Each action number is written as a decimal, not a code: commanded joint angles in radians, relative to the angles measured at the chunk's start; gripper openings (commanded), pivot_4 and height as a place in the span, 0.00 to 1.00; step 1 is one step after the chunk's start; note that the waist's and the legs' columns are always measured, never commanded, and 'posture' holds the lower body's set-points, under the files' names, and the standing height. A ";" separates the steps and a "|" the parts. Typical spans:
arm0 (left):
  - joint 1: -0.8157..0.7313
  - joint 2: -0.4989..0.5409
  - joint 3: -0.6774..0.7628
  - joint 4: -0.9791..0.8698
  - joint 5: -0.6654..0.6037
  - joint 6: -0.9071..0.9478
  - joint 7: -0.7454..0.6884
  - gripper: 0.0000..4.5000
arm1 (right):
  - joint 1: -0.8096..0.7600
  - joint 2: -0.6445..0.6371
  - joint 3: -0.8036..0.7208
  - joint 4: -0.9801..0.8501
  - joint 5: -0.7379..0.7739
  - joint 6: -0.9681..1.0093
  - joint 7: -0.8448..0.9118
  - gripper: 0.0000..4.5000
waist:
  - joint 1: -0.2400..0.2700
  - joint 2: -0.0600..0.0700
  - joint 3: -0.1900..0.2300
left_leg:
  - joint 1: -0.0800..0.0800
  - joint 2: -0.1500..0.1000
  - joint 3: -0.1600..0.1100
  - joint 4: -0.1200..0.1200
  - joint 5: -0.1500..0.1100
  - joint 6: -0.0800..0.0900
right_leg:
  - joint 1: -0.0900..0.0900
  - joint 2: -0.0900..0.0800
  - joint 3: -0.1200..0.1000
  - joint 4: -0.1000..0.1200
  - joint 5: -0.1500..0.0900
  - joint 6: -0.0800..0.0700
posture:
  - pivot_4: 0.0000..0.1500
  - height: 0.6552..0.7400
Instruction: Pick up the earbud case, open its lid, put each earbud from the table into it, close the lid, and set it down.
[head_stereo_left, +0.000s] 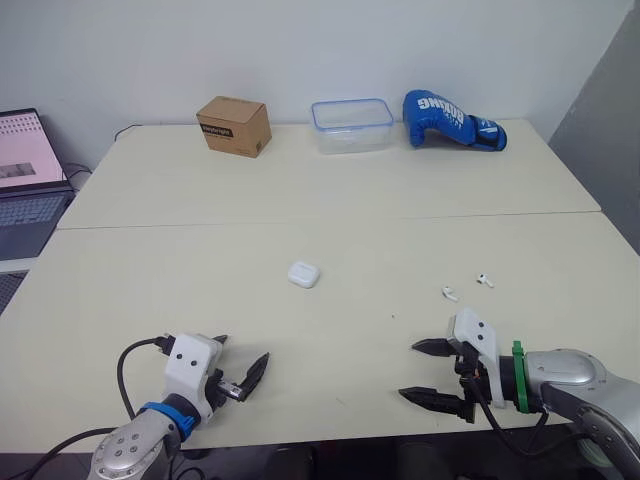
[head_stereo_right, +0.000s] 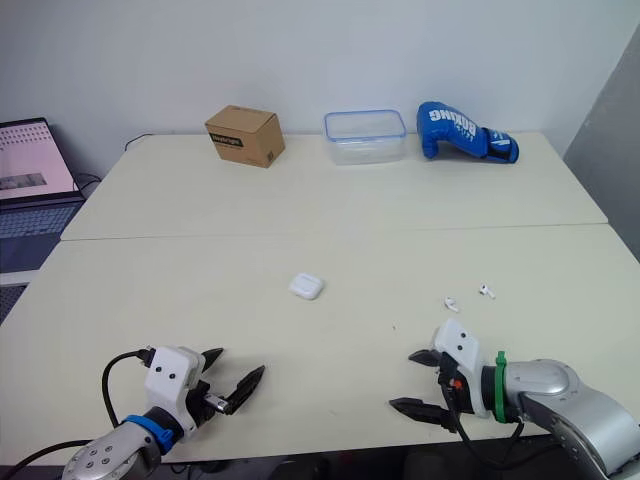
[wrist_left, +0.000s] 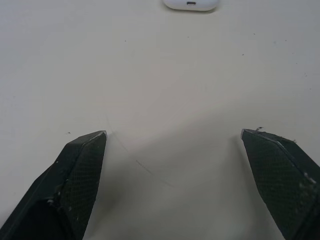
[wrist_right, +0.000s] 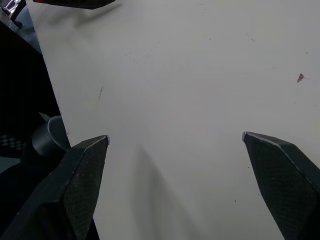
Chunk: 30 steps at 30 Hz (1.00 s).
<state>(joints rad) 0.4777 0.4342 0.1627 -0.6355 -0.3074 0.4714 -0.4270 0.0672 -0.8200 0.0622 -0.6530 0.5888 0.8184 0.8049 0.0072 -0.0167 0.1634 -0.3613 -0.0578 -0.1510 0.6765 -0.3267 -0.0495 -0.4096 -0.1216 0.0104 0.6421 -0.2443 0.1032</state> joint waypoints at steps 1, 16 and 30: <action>0.021 -0.005 -0.001 -0.039 0.016 -0.033 0.004 1.00 | 0.005 -0.015 -0.013 -0.035 0.004 -0.014 0.007 0.99 | 0.000 0.000 0.000 | 0.000 0.000 0.000 0.000 0.000 0.000 | 0.000 0.000 0.000 0.000 0.000 0.000 | 1.00 0.89; 0.026 -0.007 0.005 -0.045 0.016 -0.037 0.005 1.00 | 0.001 -0.027 -0.005 -0.042 0.007 -0.017 0.015 0.99 | 0.000 0.000 0.000 | 0.000 0.000 0.000 0.000 0.000 0.000 | 0.000 0.000 0.000 0.000 0.000 0.000 | 1.00 0.89; -0.448 0.038 -0.058 0.019 -0.051 0.286 0.048 1.00 | -0.208 0.007 -0.096 0.066 -0.051 -0.129 -0.020 0.99 | 0.002 0.000 0.000 | 0.001 0.000 -0.001 0.000 0.001 -0.001 | 0.001 0.000 -0.001 0.001 0.000 0.000 | 1.00 0.89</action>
<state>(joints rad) 0.0660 0.4725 0.1223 -0.6168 -0.3504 0.7101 -0.3974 -0.1192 -0.8051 -0.0058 -0.5803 0.5356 0.7222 0.7691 0.0090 -0.0166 0.1634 -0.3603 -0.0583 -0.1522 0.6769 -0.3250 -0.0525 -0.4086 -0.1214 0.0090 0.6428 -0.2442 0.1033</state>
